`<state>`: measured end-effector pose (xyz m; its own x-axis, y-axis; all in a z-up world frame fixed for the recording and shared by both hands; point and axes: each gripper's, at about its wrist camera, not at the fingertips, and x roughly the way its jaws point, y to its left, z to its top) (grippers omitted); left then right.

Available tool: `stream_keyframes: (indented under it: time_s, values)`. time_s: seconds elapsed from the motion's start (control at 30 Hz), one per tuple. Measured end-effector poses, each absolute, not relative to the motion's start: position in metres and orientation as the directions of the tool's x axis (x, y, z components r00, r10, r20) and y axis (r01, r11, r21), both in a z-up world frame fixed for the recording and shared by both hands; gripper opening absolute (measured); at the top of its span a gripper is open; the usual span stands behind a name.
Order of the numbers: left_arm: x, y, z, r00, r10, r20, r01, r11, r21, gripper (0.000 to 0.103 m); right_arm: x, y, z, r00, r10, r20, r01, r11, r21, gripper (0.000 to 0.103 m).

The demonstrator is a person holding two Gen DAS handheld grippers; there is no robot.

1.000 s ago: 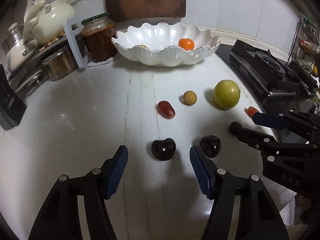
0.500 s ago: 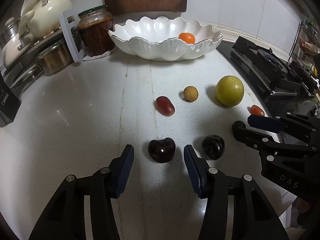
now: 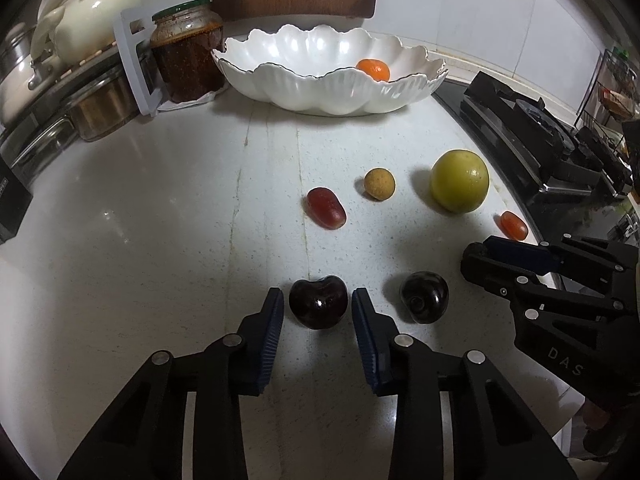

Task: Organize fruits
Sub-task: 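Close the left tool on a dark cherry while the right tool grasps a blueberry, then lift the cherry and blueberry and carry both over the white bowl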

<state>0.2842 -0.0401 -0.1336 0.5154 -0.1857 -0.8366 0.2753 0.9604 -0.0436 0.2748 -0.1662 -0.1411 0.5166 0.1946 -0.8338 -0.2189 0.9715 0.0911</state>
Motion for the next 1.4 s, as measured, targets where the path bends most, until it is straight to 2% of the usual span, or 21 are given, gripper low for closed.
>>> stream_keyframes:
  time_s: [0.07,0.67,1.4]
  values:
    - [0.285,-0.040,-0.134,0.512,-0.190,-0.838,0.274,0.960,-0.051,0.030,0.275,-0.166,-0.141,0.518,0.194,-0.833,-0.220,0.971,0.090,0.025]
    - [0.286,-0.036,-0.102,0.558,-0.242,-0.794,0.262,0.959,-0.107,0.029,0.269,-0.171,-0.107,0.590,0.219,-0.777,-0.219,0.970,0.107,0.024]
    - [0.297,-0.048,-0.033,0.716,-0.276,-0.641,0.285,0.954,-0.092,0.029,0.277,-0.187,-0.040,0.745,0.205,-0.634,-0.195,0.977,0.087,0.024]
